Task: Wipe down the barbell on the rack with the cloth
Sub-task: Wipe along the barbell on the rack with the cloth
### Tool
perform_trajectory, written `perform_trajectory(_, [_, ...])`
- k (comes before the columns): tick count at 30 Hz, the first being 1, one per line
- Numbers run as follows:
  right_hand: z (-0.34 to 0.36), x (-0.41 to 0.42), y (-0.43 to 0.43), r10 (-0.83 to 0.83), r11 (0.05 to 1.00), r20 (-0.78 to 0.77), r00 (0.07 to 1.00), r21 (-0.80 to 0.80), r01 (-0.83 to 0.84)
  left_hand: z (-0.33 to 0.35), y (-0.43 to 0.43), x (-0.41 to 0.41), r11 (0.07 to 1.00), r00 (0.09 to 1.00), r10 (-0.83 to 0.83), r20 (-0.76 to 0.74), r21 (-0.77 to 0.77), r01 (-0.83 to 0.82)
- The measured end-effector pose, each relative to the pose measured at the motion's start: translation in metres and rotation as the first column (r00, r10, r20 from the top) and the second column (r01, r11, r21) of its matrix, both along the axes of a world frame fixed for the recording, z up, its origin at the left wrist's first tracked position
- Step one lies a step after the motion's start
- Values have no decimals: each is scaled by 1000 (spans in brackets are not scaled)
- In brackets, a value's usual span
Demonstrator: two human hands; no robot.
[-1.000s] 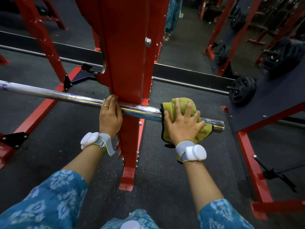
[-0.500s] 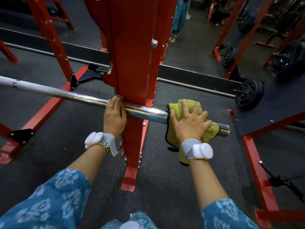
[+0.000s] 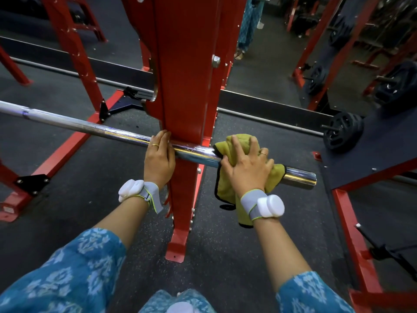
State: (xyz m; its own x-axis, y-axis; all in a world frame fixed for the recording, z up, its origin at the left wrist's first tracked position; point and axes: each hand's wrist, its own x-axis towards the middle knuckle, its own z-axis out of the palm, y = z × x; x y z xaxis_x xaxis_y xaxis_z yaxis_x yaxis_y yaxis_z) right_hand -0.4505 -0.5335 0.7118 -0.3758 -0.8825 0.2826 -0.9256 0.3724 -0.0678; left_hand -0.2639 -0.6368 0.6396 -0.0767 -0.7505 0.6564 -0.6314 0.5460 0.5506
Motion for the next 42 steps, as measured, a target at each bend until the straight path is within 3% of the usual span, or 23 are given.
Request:
perform_trajectory(3, [5, 10, -12, 6, 998, 7, 1000, 63, -6, 0, 1, 0, 1000, 1000, -12, 4, 14, 12])
perform_trajectory(10, [-23, 5, 2, 221, 956, -233, 947, -141, -258, 0, 1, 0, 1000, 1000, -18, 3, 8, 17])
perform_trajectory(14, [-21, -1, 5, 128, 979, -104, 986, -148, -143, 0, 0, 1, 1000, 1000, -22, 8, 5, 22])
perform_trajectory(18, [2, 15, -15, 28, 998, 45, 999, 46, -30, 0, 1, 0, 1000, 1000, -20, 0, 19, 20])
perform_trajectory(26, [-27, 22, 0, 216, 953, -186, 959, -173, -248, 0, -1, 1, 1000, 1000, -18, 8, -13, 19])
perform_trajectory(29, [-17, 22, -3, 136, 979, -80, 988, -144, -146, -1, -2, 0, 1000, 1000, -15, 7, -1, 15])
perform_trajectory(31, [-5, 30, -12, 72, 997, -1, 997, -24, -72, -1, -1, 0, 1000, 1000, -8, 7, 2, 8])
perform_trajectory(34, [3, 40, -24, 73, 995, 46, 996, 59, -76, -1, 0, 1, 1000, 1000, -4, 12, -12, 4])
perform_trajectory(39, [-18, 35, -15, 210, 963, -161, 964, -137, -232, -1, -1, 2, 1000, 1000, -12, 22, -11, 12])
perform_trajectory(42, [-24, 24, -5, 200, 957, -154, 968, -180, -227, 0, 0, 2, 1000, 999, -9, 31, 2, 9])
